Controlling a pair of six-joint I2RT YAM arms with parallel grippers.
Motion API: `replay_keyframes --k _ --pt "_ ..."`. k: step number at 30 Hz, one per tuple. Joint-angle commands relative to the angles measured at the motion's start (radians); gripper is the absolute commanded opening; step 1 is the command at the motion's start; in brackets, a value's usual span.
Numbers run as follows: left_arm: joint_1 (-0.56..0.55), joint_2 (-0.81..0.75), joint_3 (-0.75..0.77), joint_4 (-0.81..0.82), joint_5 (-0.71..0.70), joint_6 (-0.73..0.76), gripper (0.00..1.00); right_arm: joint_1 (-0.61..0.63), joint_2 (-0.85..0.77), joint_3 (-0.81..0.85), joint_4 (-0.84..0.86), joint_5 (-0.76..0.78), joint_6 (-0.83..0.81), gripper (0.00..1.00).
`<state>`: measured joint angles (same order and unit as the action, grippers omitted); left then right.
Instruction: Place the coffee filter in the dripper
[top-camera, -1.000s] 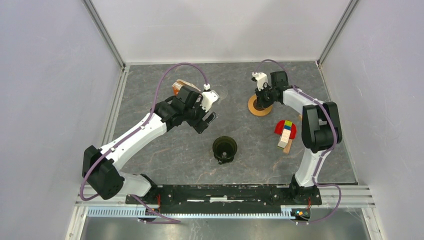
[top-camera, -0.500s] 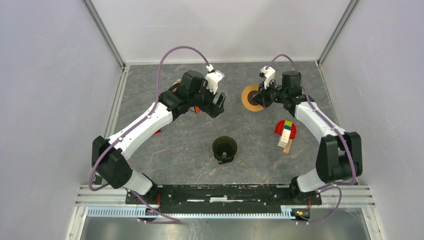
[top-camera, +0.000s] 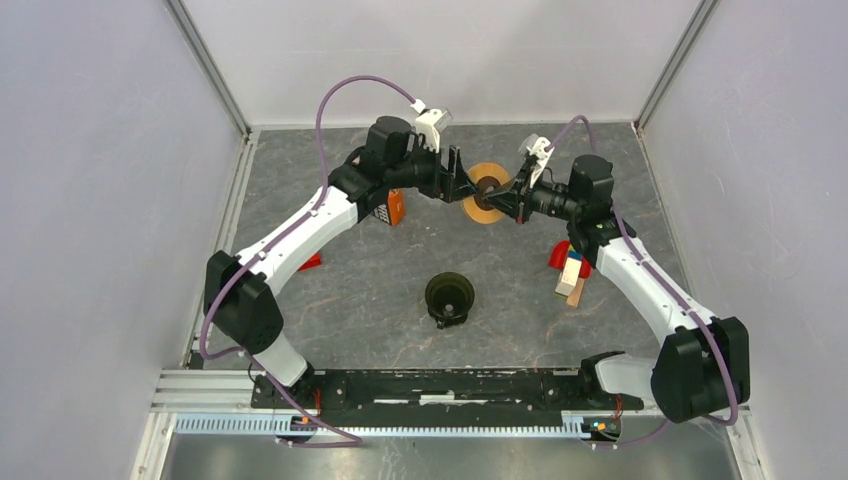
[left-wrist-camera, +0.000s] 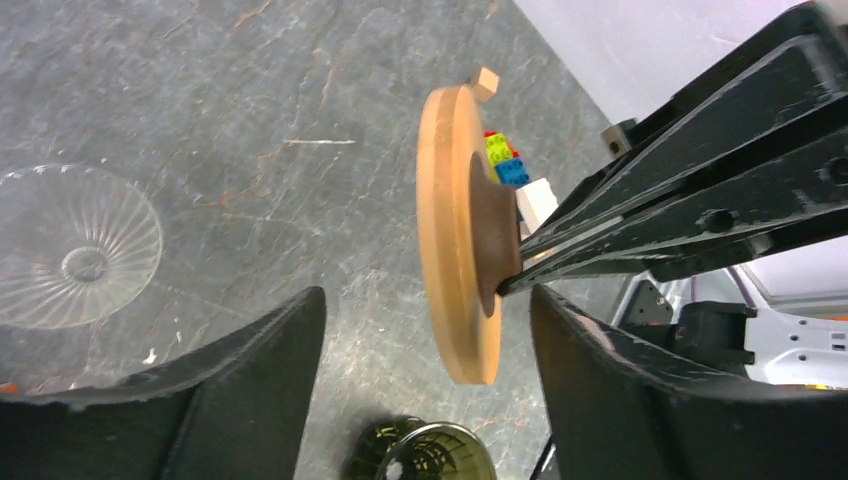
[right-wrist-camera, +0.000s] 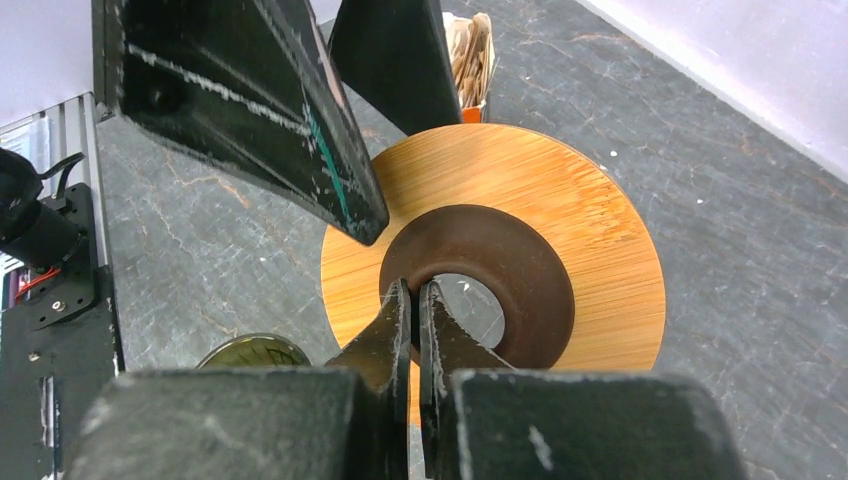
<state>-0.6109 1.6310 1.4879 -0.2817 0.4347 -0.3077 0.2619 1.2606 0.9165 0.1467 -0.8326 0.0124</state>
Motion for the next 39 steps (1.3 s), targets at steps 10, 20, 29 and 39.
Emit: replay_keyframes --k 10,20,29,39 --pt "-0.002 -0.018 -0.073 0.185 0.135 -0.154 0.53 0.003 -0.073 -0.047 0.1 0.007 0.032 0.0" --pt "0.001 -0.043 -0.077 0.15 0.113 -0.032 0.02 0.003 -0.074 -0.017 -0.001 0.038 -0.044 0.2" --pt "-0.008 -0.273 -0.189 0.098 -0.249 0.625 0.02 0.001 -0.13 0.096 -0.144 0.172 -0.048 0.7" --pt "-0.296 -0.436 -0.646 0.619 -0.859 1.408 0.02 0.0 -0.032 0.108 0.092 0.087 0.478 0.9"
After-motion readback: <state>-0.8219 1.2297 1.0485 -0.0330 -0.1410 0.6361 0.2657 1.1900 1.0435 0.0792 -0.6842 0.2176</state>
